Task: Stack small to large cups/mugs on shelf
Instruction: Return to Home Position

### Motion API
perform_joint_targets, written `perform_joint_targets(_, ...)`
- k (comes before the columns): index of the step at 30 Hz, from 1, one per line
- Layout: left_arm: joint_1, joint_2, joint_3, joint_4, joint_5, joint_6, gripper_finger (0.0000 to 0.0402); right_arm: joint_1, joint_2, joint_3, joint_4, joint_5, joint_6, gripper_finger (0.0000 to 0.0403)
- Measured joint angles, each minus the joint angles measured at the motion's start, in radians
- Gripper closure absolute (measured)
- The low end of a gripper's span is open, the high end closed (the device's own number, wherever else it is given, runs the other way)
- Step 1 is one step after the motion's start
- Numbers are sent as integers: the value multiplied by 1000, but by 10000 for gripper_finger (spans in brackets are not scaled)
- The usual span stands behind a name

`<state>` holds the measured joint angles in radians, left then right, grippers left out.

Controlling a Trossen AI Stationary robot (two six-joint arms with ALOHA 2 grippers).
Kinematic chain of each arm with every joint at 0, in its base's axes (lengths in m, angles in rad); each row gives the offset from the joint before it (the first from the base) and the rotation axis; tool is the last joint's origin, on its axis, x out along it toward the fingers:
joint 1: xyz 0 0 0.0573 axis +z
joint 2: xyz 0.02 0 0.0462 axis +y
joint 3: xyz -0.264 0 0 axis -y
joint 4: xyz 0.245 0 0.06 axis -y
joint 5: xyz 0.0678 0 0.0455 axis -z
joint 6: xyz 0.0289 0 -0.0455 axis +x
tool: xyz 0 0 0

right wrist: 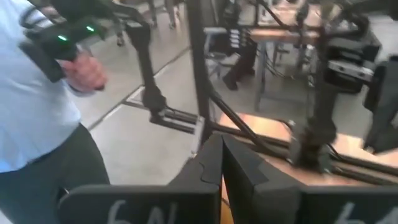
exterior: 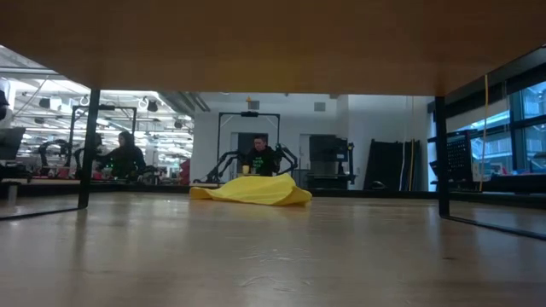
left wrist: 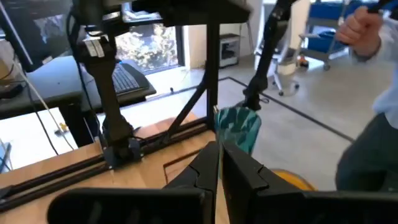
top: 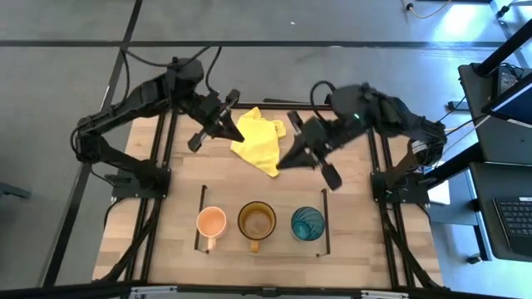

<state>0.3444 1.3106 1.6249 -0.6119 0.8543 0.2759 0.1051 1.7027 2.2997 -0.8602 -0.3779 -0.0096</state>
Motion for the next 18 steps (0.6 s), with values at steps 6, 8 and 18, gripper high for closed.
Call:
perform_joint_targets(6,48,-2,-14,-93,123,97,382,-75,0,-128,31,-76,-49,391)
perform_joint_targets(8,48,-8,-67,-66,178,101,378,-101,-8,-218,105,-124,-50,391)
perform_joint_targets(18,64,-85,-354,609,30,-290,367,-344,-241,-660,575,-298,43,391)
